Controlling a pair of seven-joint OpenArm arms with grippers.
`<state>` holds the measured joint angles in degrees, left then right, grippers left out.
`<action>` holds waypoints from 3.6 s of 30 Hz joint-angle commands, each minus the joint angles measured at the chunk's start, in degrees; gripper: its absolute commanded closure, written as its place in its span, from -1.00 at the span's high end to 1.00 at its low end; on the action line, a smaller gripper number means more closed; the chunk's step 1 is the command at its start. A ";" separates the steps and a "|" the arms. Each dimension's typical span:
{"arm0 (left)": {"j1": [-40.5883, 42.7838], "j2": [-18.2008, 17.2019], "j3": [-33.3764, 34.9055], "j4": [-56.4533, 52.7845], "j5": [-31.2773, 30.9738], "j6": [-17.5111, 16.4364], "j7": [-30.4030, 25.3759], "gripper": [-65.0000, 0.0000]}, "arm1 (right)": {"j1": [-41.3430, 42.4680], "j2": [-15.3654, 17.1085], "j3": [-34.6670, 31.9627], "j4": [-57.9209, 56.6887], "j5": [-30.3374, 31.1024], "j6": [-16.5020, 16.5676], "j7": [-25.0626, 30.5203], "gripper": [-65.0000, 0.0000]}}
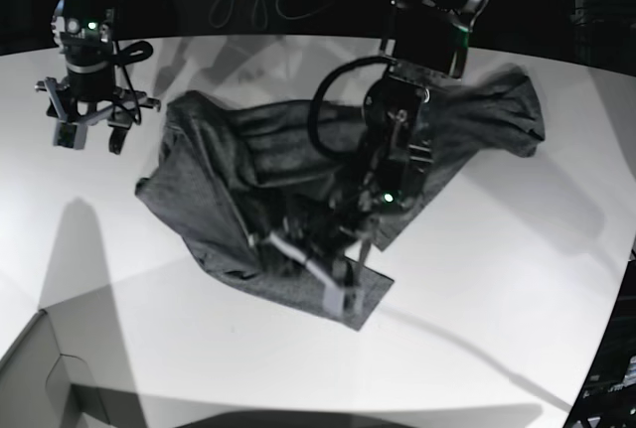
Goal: Layout the t-shirt on the table in an organized manner, then fold the t-shirt properly
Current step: 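Swing the left gripper over the shirt and grasp a fold of fabric, then drag the gripped fabric with the left gripper toward the right gripper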
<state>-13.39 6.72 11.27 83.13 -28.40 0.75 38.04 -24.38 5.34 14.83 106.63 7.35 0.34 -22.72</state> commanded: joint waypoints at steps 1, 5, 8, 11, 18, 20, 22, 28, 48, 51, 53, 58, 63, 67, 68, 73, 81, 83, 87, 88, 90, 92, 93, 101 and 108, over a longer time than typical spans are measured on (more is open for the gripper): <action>-1.60 0.53 0.03 3.06 -0.30 -0.45 -1.16 -0.99 | 0.07 0.33 0.25 1.11 -0.10 0.06 1.49 0.09; -4.77 -0.79 -0.85 8.78 -0.48 -0.09 -1.07 -0.99 | -0.01 0.33 0.25 1.02 -0.10 0.06 1.49 0.09; -7.67 -1.14 -2.96 10.36 -0.56 -0.09 -0.99 -0.99 | -0.63 0.33 1.13 1.02 -0.10 0.06 1.40 0.09; -10.74 -2.90 -5.68 12.74 -0.56 -0.09 -0.90 -0.99 | -0.72 0.33 2.44 1.02 -0.10 0.06 1.40 0.09; -17.60 -7.91 -9.55 13.26 -0.65 -0.27 -1.25 -0.99 | -0.81 0.33 4.82 1.02 -0.10 0.06 1.40 0.09; -19.36 -8.52 -11.31 13.26 -0.65 -0.18 -1.25 -0.99 | -0.81 0.33 4.82 1.02 -0.10 0.06 1.40 0.09; -20.85 -8.79 -13.60 13.26 -1.97 -0.18 -0.99 -0.99 | -0.81 0.33 4.82 1.02 -0.10 0.06 1.40 0.09; -25.07 -14.59 -22.04 10.80 -11.55 -0.09 -0.99 -0.99 | -0.81 0.24 5.43 0.93 -0.10 0.06 1.40 0.09; -42.92 -18.90 -23.36 -1.77 -24.48 -0.36 -0.90 -0.99 | -0.72 -2.75 8.51 0.93 -0.10 0.06 1.40 0.09; -40.72 -14.33 -17.38 -1.51 -24.12 -0.45 -0.90 -0.99 | -0.54 -3.89 9.65 1.02 -0.10 0.06 1.40 0.09; -36.77 -10.02 -13.25 -1.77 -24.04 -0.53 -0.90 -0.99 | -0.72 -4.07 10.09 1.02 -0.10 0.06 1.40 0.09; -28.06 -0.26 -1.20 -5.81 -22.01 -0.53 -1.51 -0.99 | -0.81 -4.16 12.38 1.11 -0.10 0.06 1.40 0.09; -21.91 2.28 9.96 -10.39 -15.51 -0.53 -1.69 -0.97 | -1.95 -4.16 13.43 1.20 -0.10 0.06 1.40 0.09; -20.59 2.28 24.38 -13.20 -14.81 -0.53 -7.67 -0.97 | -2.04 -4.16 13.43 1.20 -0.10 0.06 1.40 0.09; -20.06 2.28 26.93 -14.52 -14.81 -0.18 -8.81 -0.94 | -2.12 -4.16 13.43 1.20 -0.10 0.06 1.40 0.09; -19.10 2.28 30.18 -19.79 -15.16 -0.36 -9.51 -0.36 | -2.12 -4.16 13.26 1.20 -0.01 0.06 1.40 0.09; -14.17 -1.31 28.16 -8.72 -14.72 -0.18 -12.94 0.09 | -1.77 -3.98 12.99 1.20 -0.01 0.06 1.40 0.09; -14.17 -2.90 25.79 -8.63 -14.63 -0.09 -14.88 0.09 | -1.77 -3.98 12.99 1.20 -0.01 0.06 1.40 0.09; -16.28 -3.42 22.10 -15.31 -11.47 -0.09 -15.05 0.09 | -1.60 -3.89 12.91 1.11 -0.01 0.06 1.40 0.10; -16.72 -3.34 21.74 -17.07 -9.88 -0.01 -15.05 0.09 | -1.51 -3.89 12.91 1.11 -0.01 0.06 1.40 0.10; -16.81 -2.98 21.66 -19.70 -6.45 -0.01 -14.88 0.09 | -1.42 -3.72 12.82 1.11 -0.01 0.06 1.40 0.10; -16.37 -2.90 23.85 -19.53 -2.23 -0.01 -14.53 0.09 | -1.33 -3.63 12.82 1.11 -0.01 0.06 1.40 0.10; -15.40 -2.46 25.96 -18.91 0.05 -0.01 -13.91 0.09 | -0.89 -3.19 12.82 1.11 -0.01 0.06 1.40 0.10; -10.83 1.15 28.07 -16.28 20.80 12.83 -11.89 0.10 | 0.16 -2.84 10.18 0.93 -0.01 0.06 1.40 0.10; -9.87 2.28 25.79 -20.67 22.29 19.95 -7.23 0.10 | 0.16 -2.05 9.92 0.84 -0.01 0.06 1.40 0.10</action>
<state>-21.74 8.64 37.47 61.60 -6.72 19.51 31.70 -24.47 2.72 24.38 106.59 7.55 0.34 -22.81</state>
